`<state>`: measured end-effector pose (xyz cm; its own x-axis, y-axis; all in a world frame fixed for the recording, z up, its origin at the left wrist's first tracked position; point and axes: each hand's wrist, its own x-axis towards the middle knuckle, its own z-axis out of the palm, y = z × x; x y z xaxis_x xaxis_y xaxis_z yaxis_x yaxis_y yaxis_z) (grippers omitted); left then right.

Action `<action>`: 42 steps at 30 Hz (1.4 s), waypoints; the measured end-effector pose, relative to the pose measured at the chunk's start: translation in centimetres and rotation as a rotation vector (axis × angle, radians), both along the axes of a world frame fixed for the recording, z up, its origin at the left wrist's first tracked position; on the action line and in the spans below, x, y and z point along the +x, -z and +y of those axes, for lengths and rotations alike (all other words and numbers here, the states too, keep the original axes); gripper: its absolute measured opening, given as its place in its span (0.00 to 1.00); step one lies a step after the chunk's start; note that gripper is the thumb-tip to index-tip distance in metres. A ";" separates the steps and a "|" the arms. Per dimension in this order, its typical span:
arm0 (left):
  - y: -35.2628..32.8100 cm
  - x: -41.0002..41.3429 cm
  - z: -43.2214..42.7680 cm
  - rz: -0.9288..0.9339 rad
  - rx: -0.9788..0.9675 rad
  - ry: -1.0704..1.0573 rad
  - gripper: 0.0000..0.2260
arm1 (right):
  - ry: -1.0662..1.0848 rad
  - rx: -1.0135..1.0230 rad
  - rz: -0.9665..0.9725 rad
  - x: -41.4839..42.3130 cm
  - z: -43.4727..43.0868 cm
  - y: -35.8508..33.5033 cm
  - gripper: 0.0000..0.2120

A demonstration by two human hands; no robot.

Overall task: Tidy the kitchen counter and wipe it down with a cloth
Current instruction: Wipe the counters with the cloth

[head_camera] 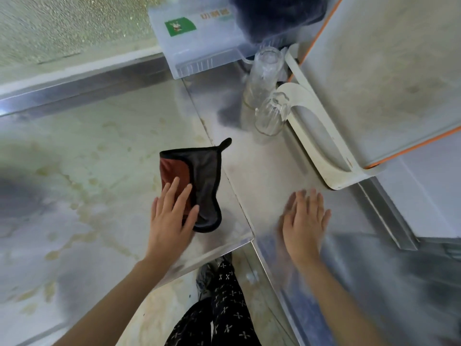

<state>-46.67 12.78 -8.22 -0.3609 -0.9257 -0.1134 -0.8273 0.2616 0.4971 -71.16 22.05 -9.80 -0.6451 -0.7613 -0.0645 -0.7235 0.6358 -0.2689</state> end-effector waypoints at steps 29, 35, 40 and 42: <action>-1.3 -4.5 -8.3 -0.013 0.186 -0.525 0.08 | -0.067 -0.244 -0.591 9.8 -16.1 -2.0 0.03; -4.1 -1.1 -8.5 0.349 0.305 -0.697 0.05 | 0.043 -0.423 -0.973 9.0 -15.0 -5.9 0.04; -7.7 2.9 -9.0 0.613 0.208 -0.815 0.09 | 0.005 -0.469 -1.116 9.0 -15.9 -9.9 0.10; -9.3 4.5 -9.5 0.700 0.184 -0.829 0.11 | 0.007 -0.523 -1.188 9.0 -16.8 -12.0 0.14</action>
